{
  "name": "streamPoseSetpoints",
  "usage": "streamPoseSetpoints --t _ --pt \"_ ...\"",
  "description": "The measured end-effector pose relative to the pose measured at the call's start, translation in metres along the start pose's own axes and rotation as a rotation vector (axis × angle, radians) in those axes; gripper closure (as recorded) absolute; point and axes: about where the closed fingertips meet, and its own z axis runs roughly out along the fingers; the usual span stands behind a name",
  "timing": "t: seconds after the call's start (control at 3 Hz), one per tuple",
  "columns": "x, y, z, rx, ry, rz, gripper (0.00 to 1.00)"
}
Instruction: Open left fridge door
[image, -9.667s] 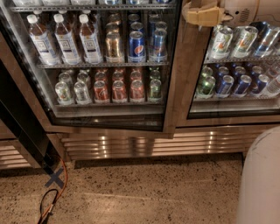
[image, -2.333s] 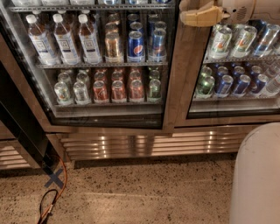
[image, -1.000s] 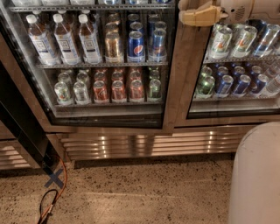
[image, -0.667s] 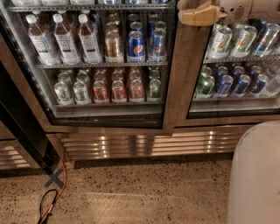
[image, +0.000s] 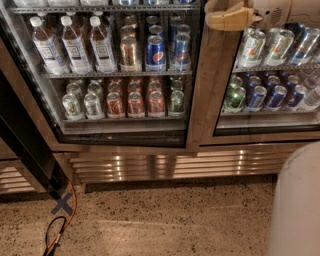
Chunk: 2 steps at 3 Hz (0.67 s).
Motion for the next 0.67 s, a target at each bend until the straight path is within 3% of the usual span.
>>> streamPoseSetpoints --t 0.33,0.67 --pt "-0.042 0.026 -0.048 0.117 -0.008 -0.038 0.61" --pt "-0.117 0.068 -0.089 0.274 -0.046 -0.120 0.60"
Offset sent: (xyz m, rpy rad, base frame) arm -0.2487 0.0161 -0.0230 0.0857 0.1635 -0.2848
